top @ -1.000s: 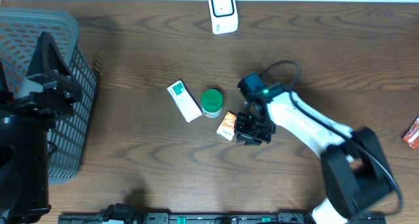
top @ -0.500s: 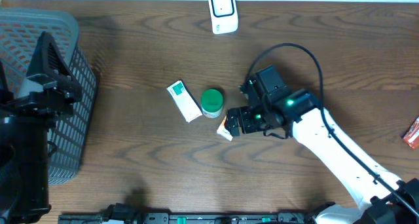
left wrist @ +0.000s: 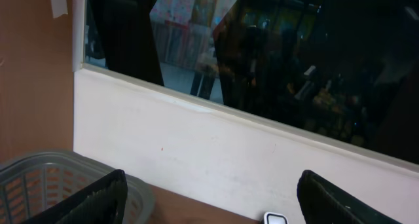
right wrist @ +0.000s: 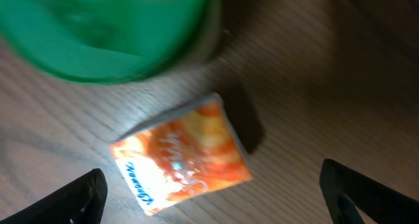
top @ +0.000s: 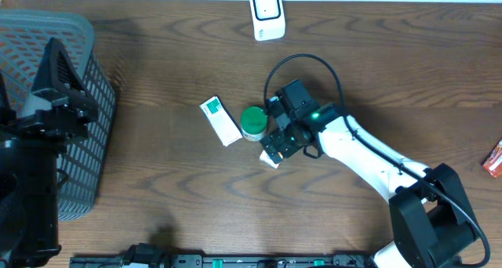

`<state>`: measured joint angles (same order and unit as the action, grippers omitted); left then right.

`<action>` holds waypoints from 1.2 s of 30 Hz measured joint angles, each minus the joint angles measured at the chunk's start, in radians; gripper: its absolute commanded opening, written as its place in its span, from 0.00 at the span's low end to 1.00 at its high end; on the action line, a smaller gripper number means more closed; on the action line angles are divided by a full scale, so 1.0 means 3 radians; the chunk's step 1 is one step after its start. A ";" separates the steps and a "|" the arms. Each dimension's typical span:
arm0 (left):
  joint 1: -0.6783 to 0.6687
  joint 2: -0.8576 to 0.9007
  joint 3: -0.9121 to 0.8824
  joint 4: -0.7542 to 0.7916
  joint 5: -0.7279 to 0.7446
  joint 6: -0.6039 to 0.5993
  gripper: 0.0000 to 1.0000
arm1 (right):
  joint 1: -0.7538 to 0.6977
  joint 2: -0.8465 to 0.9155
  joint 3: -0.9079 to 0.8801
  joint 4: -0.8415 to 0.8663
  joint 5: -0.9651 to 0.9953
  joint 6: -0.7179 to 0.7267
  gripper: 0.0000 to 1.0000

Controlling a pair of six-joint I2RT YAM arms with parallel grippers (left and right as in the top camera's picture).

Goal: Scan the item barcode
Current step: 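Lower the right gripper and grasp the orange tissue pack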

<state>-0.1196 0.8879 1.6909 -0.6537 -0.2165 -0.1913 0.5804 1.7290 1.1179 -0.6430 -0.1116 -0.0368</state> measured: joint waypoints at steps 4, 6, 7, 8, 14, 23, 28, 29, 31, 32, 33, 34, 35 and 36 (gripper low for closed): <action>0.0000 0.0000 0.0000 0.0000 0.0001 0.0000 0.83 | 0.0121 0.0000 0.0000 0.0022 -0.0014 -0.0125 0.99; 0.0000 0.0000 0.0000 0.0000 0.0001 0.0000 0.83 | 0.0167 0.0009 0.0000 0.0039 -0.0011 -0.0178 0.99; 0.0000 0.0000 0.0000 0.0000 0.0000 0.0000 0.83 | 0.0177 0.0025 0.0000 0.0046 -0.0010 -0.0202 0.99; 0.0000 0.0000 0.0000 0.0000 0.0000 0.0000 0.83 | 0.0177 0.0047 0.0000 0.0052 -0.0005 -0.0219 0.99; 0.0000 0.0000 0.0000 0.0000 0.0001 0.0000 0.83 | 0.0175 0.0331 0.0000 0.0160 0.0043 -0.0301 0.99; 0.0000 0.0000 0.0000 0.0000 0.0000 0.0000 0.83 | 0.0186 0.0477 0.0005 0.0158 0.0053 -0.0360 0.89; 0.0000 0.0000 0.0000 0.0000 0.0001 0.0000 0.83 | 0.0196 0.0477 0.0020 0.0107 0.0057 -0.0348 0.78; 0.0000 0.0000 0.0000 0.0000 0.0000 0.0000 0.83 | 0.0196 0.0477 0.0022 0.0104 0.0056 -0.0347 0.77; 0.0000 0.0000 0.0000 0.0000 0.0001 0.0000 0.83 | 0.0196 0.0477 0.0023 0.0103 0.0053 -0.0333 0.76; 0.0000 0.0000 0.0000 0.0000 0.0000 0.0000 0.83 | 0.0196 0.0477 0.0023 0.0102 0.0053 -0.0327 0.75; 0.0000 0.0000 0.0000 0.0000 0.0001 0.0000 0.83 | 0.0196 0.0477 0.0023 0.0102 0.0053 -0.0310 0.74; 0.0000 0.0000 0.0000 0.0000 0.0000 0.0000 0.83 | 0.0196 0.0477 0.0023 0.0102 0.0055 -0.0276 0.74; 0.0000 0.0000 0.0000 0.0000 0.0000 0.0000 0.83 | 0.0196 0.0477 0.0024 0.0100 0.0055 -0.0237 0.74; 0.0000 0.0000 0.0000 0.0000 0.0001 0.0000 0.83 | 0.0196 0.0477 0.0031 0.0085 0.0056 -0.0184 0.73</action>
<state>-0.1196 0.8879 1.6909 -0.6537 -0.2161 -0.1913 0.6392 1.8721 1.1271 -0.6174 -0.0948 -0.0921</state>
